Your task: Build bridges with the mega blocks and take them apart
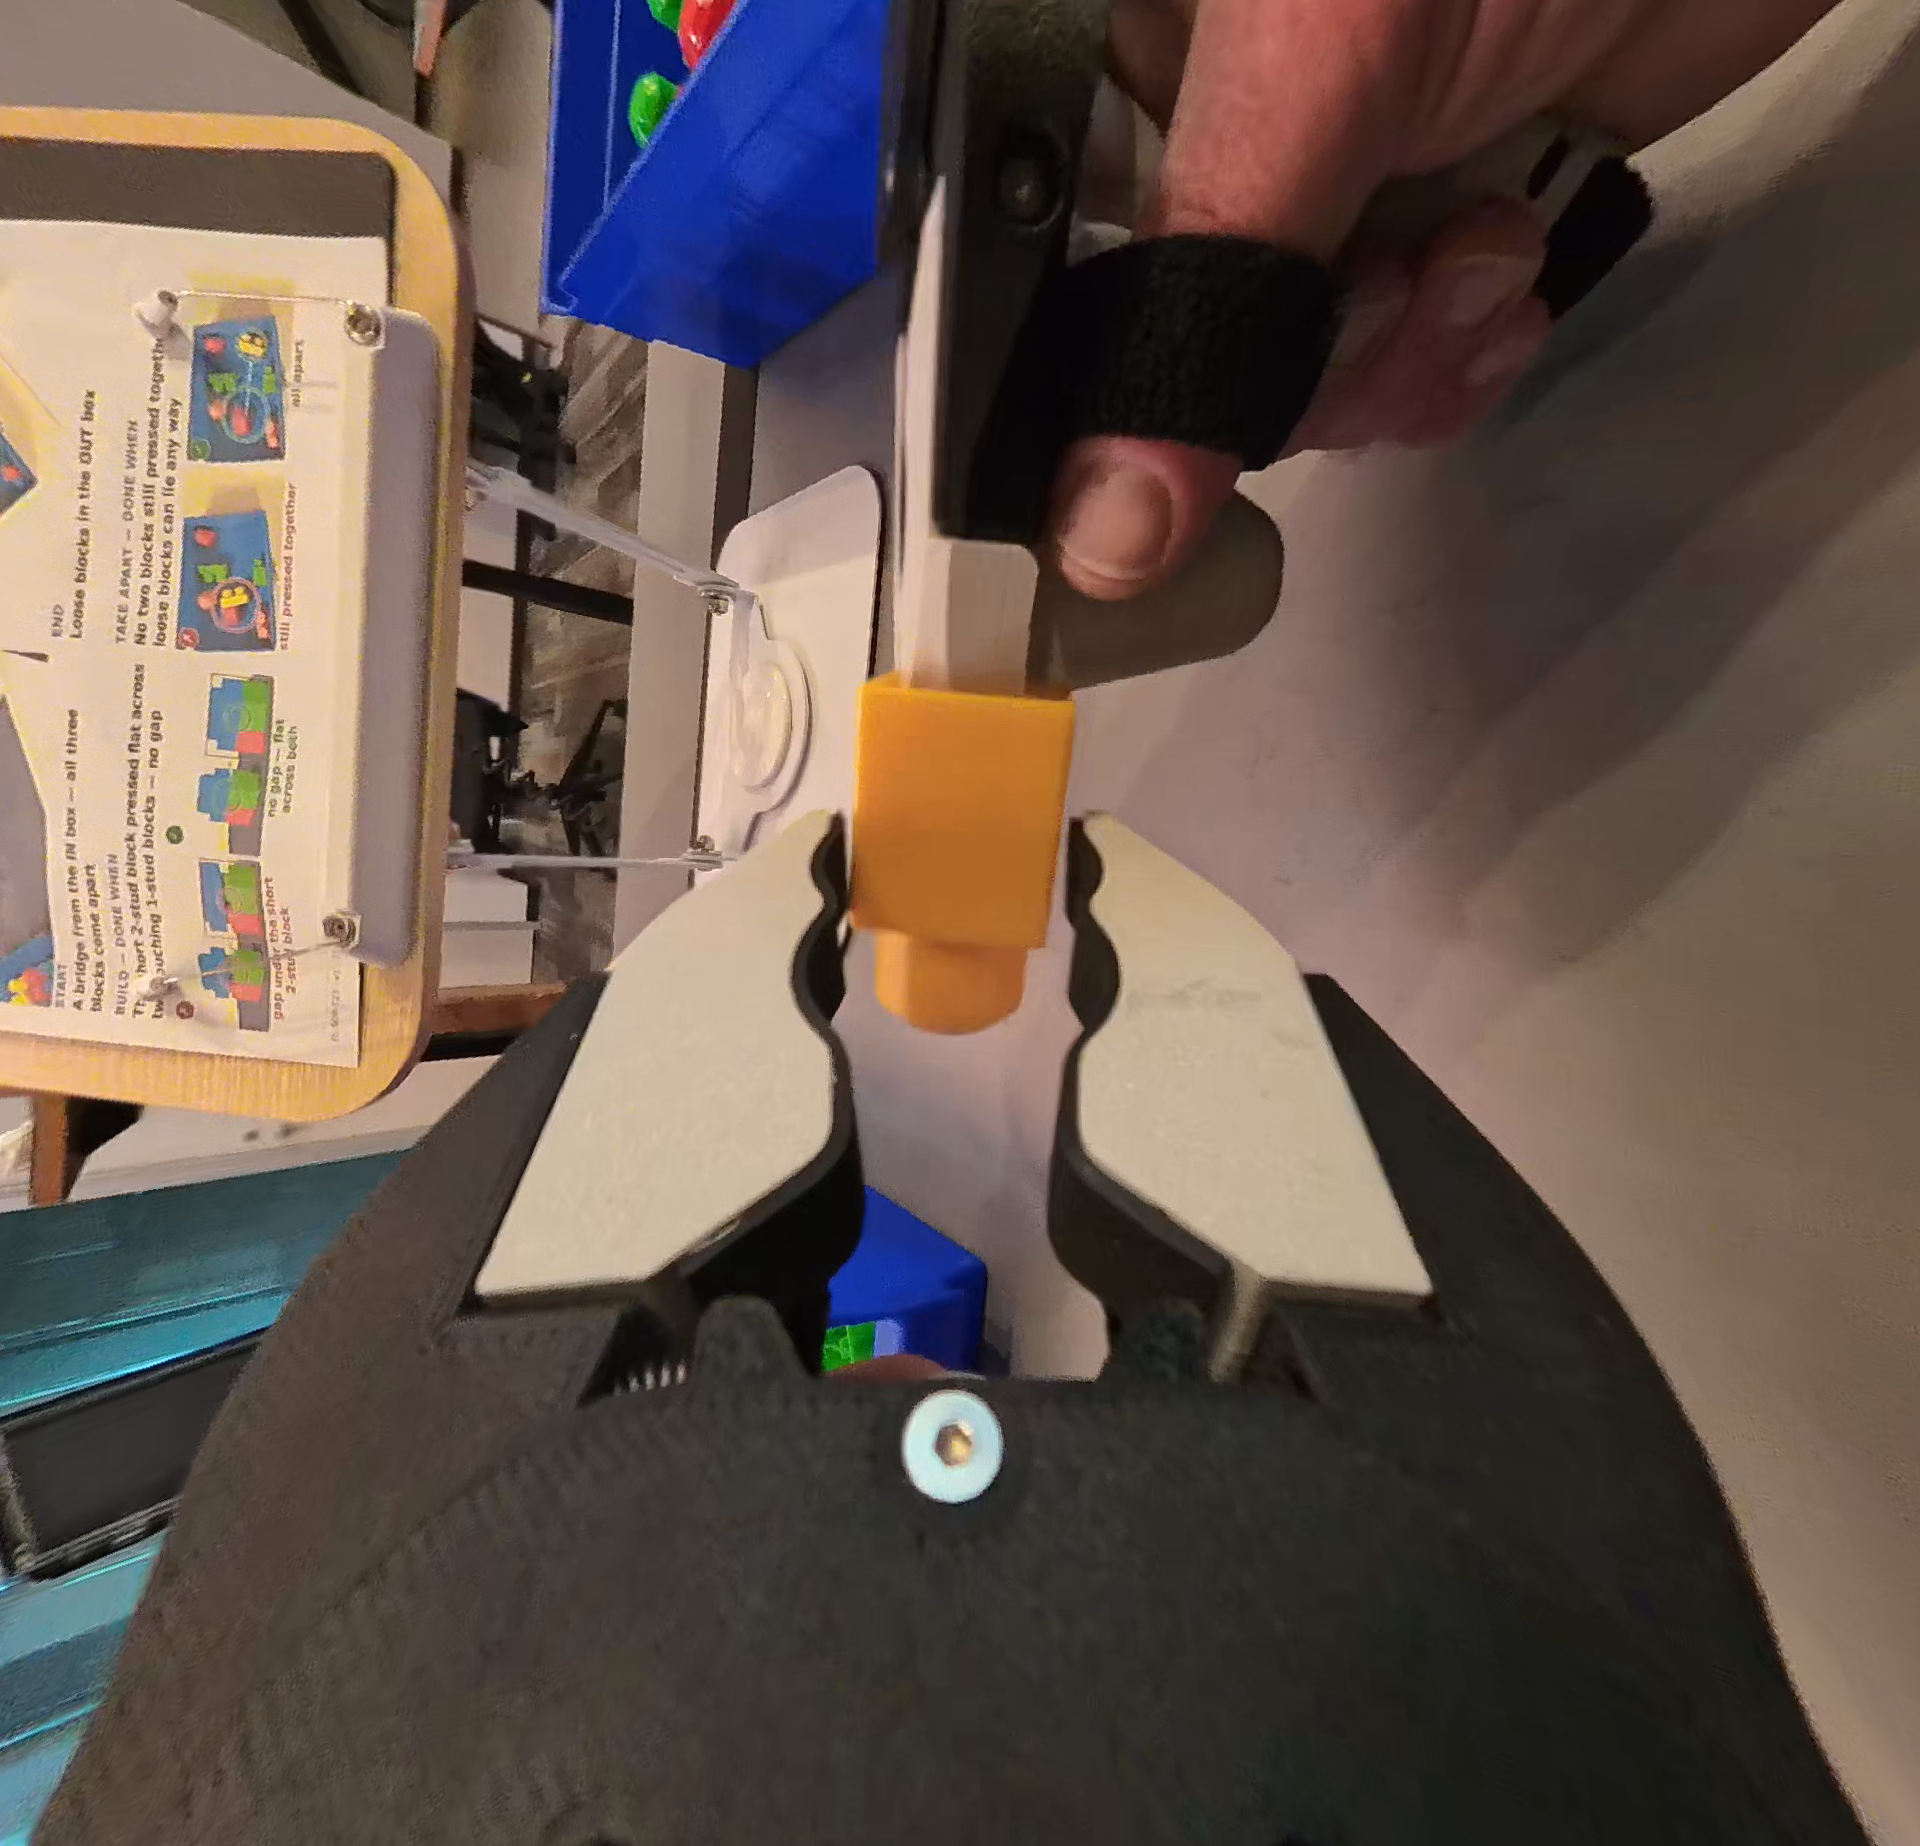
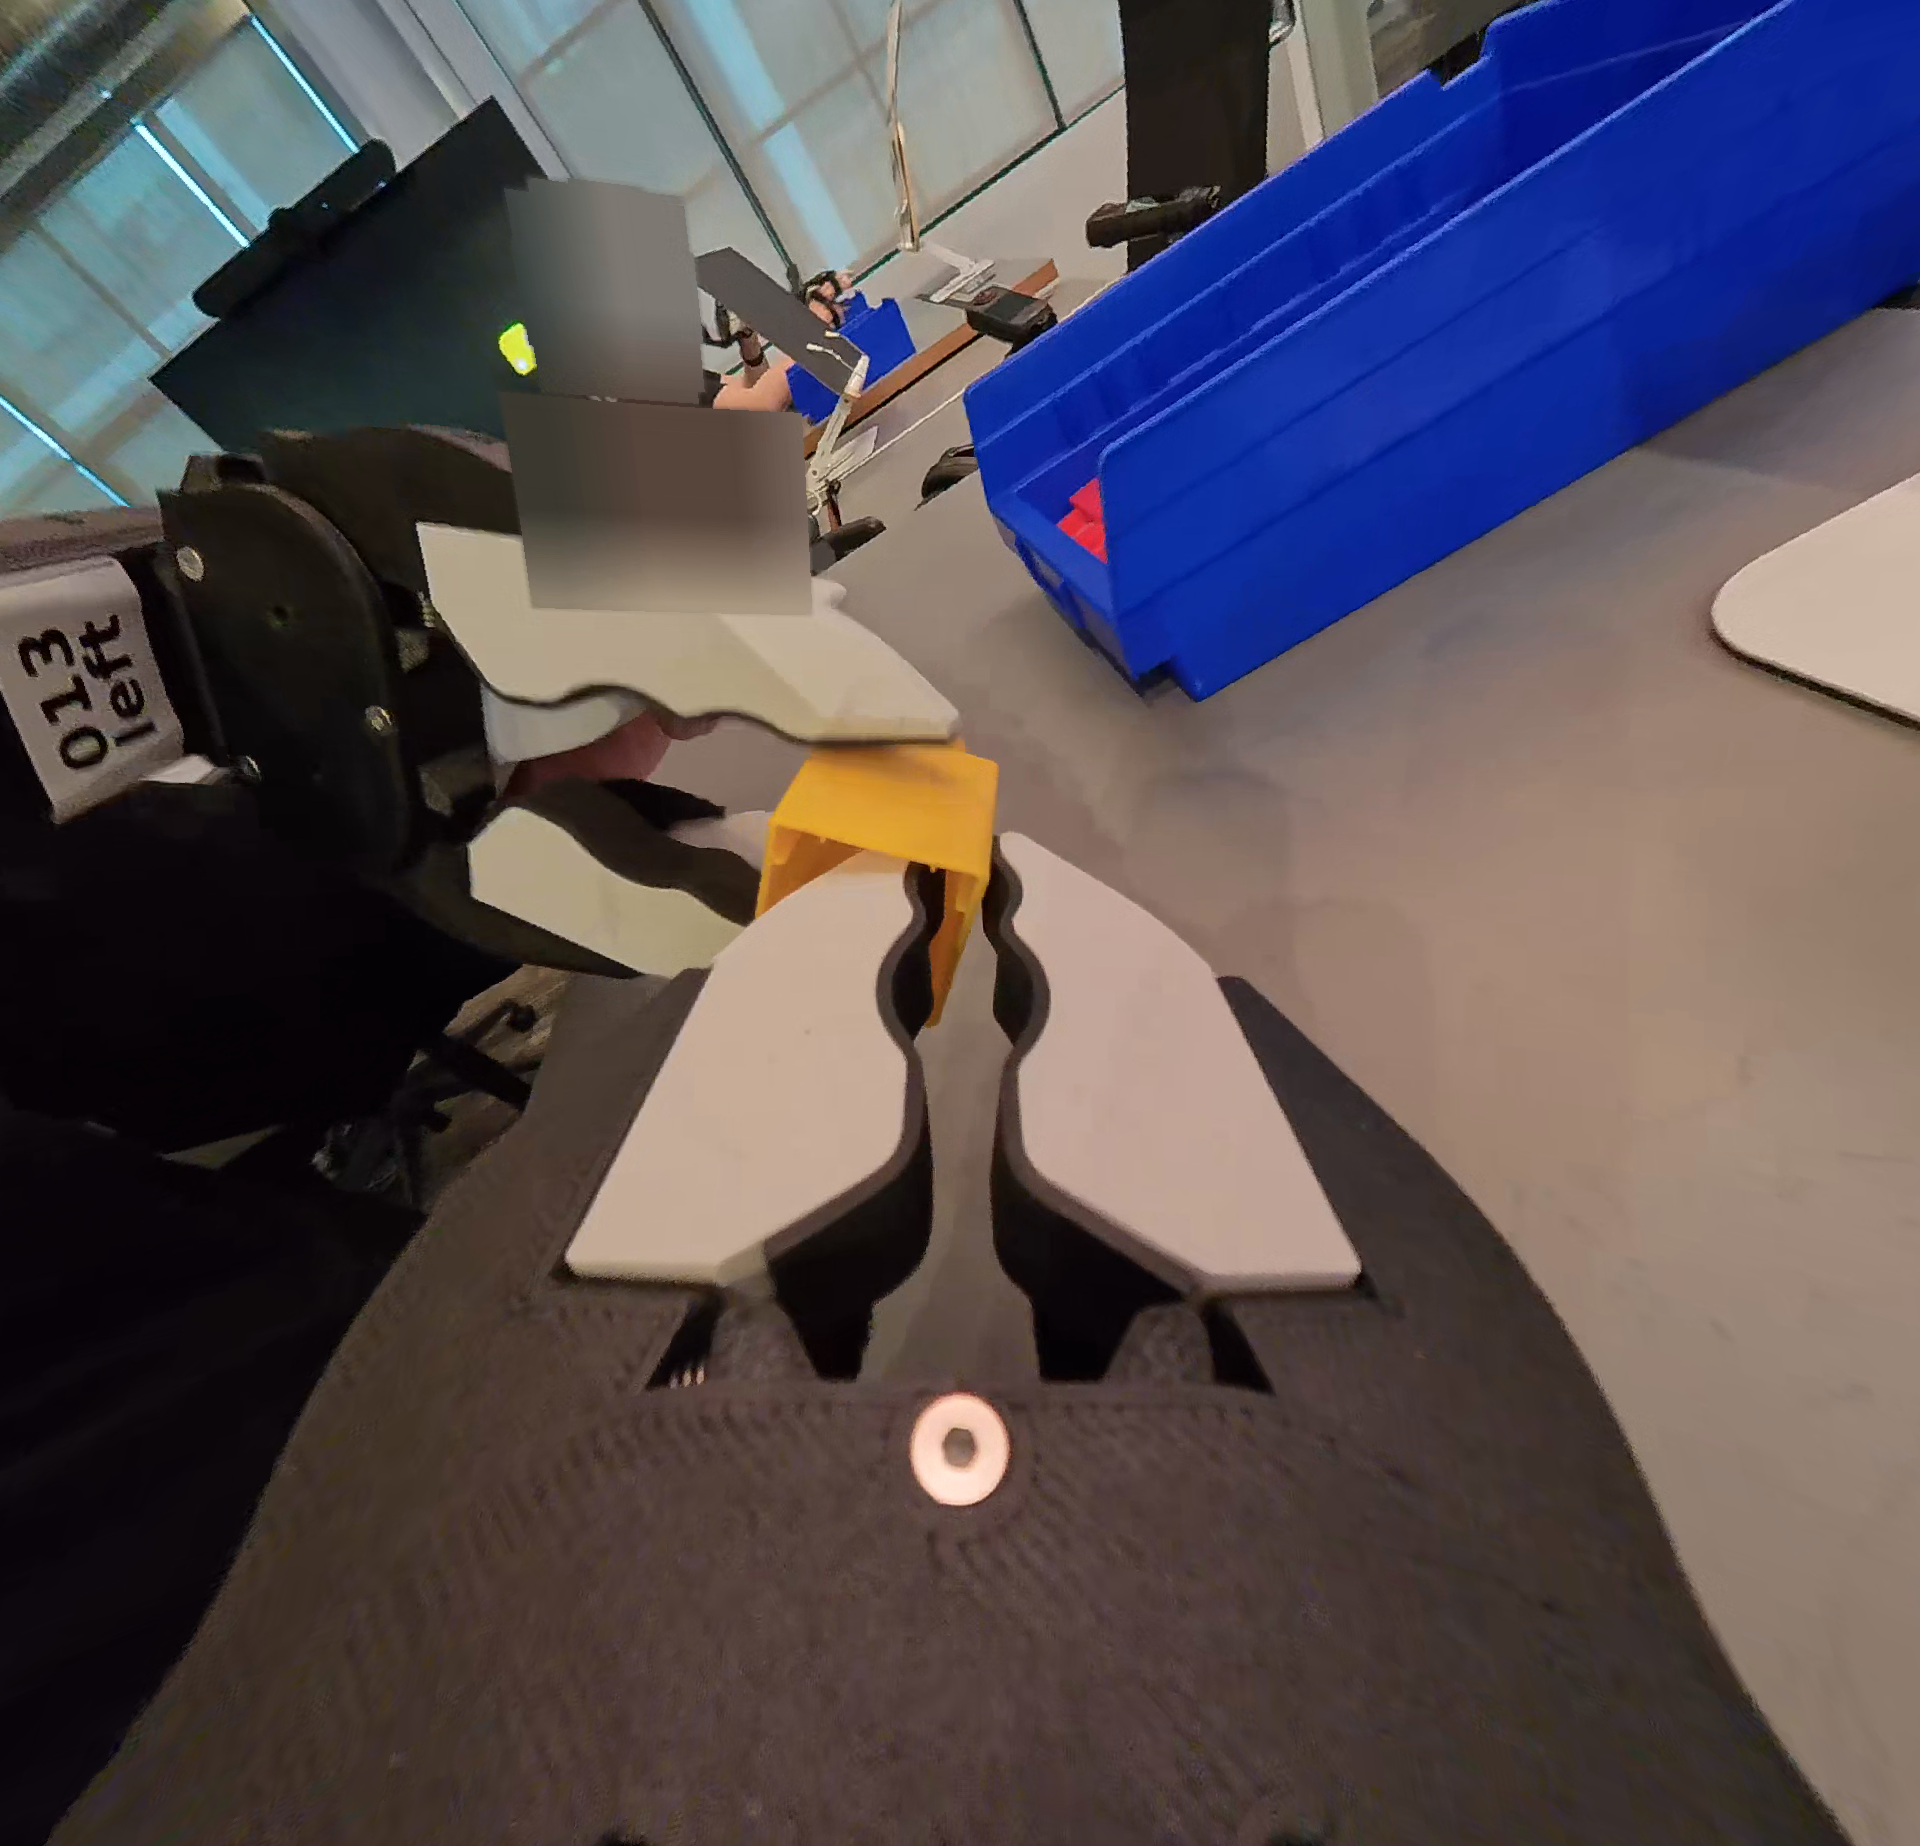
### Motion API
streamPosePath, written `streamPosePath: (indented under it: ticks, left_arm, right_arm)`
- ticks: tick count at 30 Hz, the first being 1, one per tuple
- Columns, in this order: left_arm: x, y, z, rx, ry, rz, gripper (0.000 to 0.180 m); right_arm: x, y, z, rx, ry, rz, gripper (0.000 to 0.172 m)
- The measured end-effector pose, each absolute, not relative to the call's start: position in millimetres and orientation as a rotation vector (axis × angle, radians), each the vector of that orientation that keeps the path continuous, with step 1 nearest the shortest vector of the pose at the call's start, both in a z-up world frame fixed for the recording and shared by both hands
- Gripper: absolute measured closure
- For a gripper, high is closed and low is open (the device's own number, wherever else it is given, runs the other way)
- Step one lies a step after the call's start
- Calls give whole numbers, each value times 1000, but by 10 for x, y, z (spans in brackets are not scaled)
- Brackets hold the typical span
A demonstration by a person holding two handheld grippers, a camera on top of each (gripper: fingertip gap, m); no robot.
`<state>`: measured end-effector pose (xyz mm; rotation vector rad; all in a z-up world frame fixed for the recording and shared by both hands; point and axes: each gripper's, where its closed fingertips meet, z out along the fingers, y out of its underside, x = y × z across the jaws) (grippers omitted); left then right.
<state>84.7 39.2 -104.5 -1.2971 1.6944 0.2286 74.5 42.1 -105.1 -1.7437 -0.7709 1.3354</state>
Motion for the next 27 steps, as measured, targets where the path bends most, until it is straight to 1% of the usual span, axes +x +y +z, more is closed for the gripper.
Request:
streamPosePath:
  ticks: [2, 4, 8, 12, 17, 20, 27]
  left_arm:
    - [781, 405, -961, -1318, 1671, 171, 124]
    - [613, 503, -857, -1363, 1640, 157, 115]
    - [53, 985, -574, -1460, 1531, 215, 118]
    - [-590, 1694, -530, -1623, 1474, 336, 122]
    - [-1153, 2552, -903, -1810, 1560, 437, 126]
    - [-1341, 2941, -1201, -1930, 1626, 428, 123]
    - [-1603, 3367, -1789, -2176, 1804, 509, 121]
  right_arm:
    - [788, 453, -1026, -1733, -761, 1316, 165]
    - [847, 489, -992, -1711, -751, 1301, 165]
    - [929, 543, -1065, -1716, -780, 1236, 165]
    - [922, 542, -1146, -1732, -797, 1239, 165]
    - [910, 518, -1190, -1733, -829, 1232, 165]
    - [908, 508, -1191, -1728, -843, 1231, 165]
    - [900, 476, -1193, -1722, -868, 1253, 165]
